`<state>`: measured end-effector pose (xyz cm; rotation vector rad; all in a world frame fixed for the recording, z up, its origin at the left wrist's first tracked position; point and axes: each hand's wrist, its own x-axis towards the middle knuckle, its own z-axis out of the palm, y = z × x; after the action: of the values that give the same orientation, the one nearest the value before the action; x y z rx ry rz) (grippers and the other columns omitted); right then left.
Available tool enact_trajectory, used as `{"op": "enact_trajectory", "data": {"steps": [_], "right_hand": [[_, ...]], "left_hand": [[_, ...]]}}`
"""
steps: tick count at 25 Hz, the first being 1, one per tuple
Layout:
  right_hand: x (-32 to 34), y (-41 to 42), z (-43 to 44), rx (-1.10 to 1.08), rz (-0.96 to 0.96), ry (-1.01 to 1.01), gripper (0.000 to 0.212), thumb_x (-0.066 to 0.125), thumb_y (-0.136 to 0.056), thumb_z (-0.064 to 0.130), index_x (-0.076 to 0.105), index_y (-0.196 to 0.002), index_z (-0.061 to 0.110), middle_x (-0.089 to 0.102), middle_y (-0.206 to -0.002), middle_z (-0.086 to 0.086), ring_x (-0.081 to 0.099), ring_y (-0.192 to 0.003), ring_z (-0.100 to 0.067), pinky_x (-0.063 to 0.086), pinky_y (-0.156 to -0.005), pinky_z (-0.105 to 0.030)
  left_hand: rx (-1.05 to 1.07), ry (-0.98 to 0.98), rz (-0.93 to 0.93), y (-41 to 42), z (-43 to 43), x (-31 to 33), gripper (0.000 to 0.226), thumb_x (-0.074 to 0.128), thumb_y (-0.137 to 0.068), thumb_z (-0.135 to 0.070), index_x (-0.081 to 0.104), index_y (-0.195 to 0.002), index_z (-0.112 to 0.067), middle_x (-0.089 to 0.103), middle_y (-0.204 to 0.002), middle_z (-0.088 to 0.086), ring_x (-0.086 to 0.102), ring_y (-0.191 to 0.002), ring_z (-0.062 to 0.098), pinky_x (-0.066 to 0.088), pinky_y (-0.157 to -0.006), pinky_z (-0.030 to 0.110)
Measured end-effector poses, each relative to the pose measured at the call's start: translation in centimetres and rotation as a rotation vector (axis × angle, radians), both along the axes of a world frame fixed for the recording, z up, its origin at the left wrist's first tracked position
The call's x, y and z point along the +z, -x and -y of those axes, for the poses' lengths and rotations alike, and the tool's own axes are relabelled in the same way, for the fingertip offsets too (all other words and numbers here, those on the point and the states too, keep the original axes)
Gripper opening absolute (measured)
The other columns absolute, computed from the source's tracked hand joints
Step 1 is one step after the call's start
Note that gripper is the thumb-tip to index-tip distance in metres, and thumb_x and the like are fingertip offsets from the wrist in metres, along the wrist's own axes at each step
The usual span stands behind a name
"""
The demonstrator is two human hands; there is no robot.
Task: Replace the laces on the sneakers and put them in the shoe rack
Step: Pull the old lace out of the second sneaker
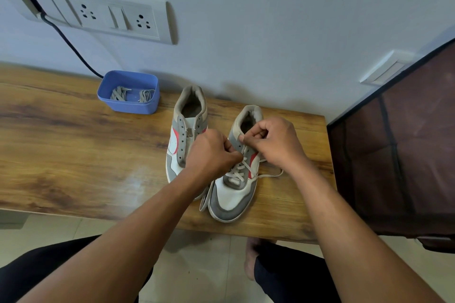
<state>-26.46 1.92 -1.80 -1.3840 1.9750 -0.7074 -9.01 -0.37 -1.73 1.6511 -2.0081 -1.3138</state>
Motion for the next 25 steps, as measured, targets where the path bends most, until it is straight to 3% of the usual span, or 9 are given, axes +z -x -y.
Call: {"op": "enact_trajectory", "data": {"steps": [4, 7, 9, 13, 17, 22, 25], "right_hand": [[0.1, 0.2, 0.0, 0.012, 0.018, -0.011, 0.016, 0.090, -0.081, 0.034, 0.078, -0.076, 0.024, 0.069, -0.064, 0.007, 0.063, -0.059, -0.008, 0.060, -0.067, -0.044], [0.1, 0.0, 0.1, 0.023, -0.003, 0.004, 0.017, 0.089, -0.082, 0.032, 0.077, -0.075, 0.024, 0.069, -0.064, 0.005, 0.062, -0.059, -0.009, 0.061, -0.065, -0.044], [0.1, -0.2, 0.2, 0.026, -0.022, 0.021, 0.016, 0.089, -0.082, 0.032, 0.077, -0.075, 0.025, 0.069, -0.064, 0.006, 0.063, -0.059, -0.010, 0.061, -0.065, -0.046], [0.2, -0.2, 0.0, 0.044, -0.034, 0.017, 0.016, 0.089, -0.082, 0.033, 0.077, -0.075, 0.025, 0.072, -0.068, 0.005, 0.071, -0.068, -0.020, 0.061, -0.068, -0.048], [0.2, -0.3, 0.1, 0.048, -0.047, 0.007, 0.017, 0.089, -0.083, 0.034, 0.076, -0.076, 0.025, 0.073, -0.069, 0.004, 0.072, -0.068, -0.019, 0.061, -0.068, -0.046], [0.3, -0.4, -0.1, 0.054, -0.028, 0.001, 0.017, 0.089, -0.082, 0.034, 0.076, -0.076, 0.025, 0.074, -0.071, 0.003, 0.072, -0.071, -0.019, 0.061, -0.069, -0.047], [0.4, -0.5, -0.2, 0.055, -0.023, -0.001, 0.016, 0.089, -0.082, 0.034, 0.076, -0.077, 0.025, 0.073, -0.071, 0.002, 0.071, -0.068, -0.018, 0.061, -0.067, -0.046]], "left_hand": [[-0.066, -0.231, -0.019, -1.3, 1.2, 1.0, 0.020, 0.076, -0.089, -0.018, 0.072, -0.080, -0.002, 0.072, -0.063, 0.006, 0.069, -0.054, 0.014, 0.059, -0.056, 0.027], [-0.064, -0.107, 0.008, -1.4, 0.7, 0.8, 0.025, 0.075, -0.092, -0.027, 0.072, -0.080, -0.004, 0.074, -0.065, 0.006, 0.070, -0.052, 0.014, 0.056, -0.050, 0.024], [-0.117, -0.041, 0.037, -1.3, 0.5, 0.8, 0.018, 0.073, -0.093, -0.019, 0.071, -0.080, -0.006, 0.074, -0.066, 0.007, 0.072, -0.054, 0.016, 0.057, -0.050, 0.024], [-0.221, -0.206, 0.054, -2.0, 1.2, 1.5, 0.014, 0.071, -0.093, -0.012, 0.072, -0.081, -0.004, 0.074, -0.067, 0.009, 0.072, -0.055, 0.018, 0.054, -0.050, 0.022], [-0.199, 0.022, 0.089, -1.5, 0.7, 1.0, 0.017, 0.070, -0.093, -0.020, 0.070, -0.080, -0.010, 0.074, -0.065, 0.003, 0.071, -0.052, 0.014, 0.057, -0.050, 0.023], [-0.332, -0.167, 0.112, -2.3, 1.6, 1.6, 0.017, 0.068, -0.095, -0.017, 0.070, -0.085, -0.004, 0.073, -0.065, 0.009, 0.072, -0.054, 0.019, 0.058, -0.053, 0.025], [-0.296, 0.035, 0.118, -1.8, 1.0, 1.1, 0.019, 0.071, -0.093, -0.027, 0.070, -0.083, -0.011, 0.074, -0.067, 0.004, 0.071, -0.056, 0.016, 0.063, -0.061, 0.033]]}}
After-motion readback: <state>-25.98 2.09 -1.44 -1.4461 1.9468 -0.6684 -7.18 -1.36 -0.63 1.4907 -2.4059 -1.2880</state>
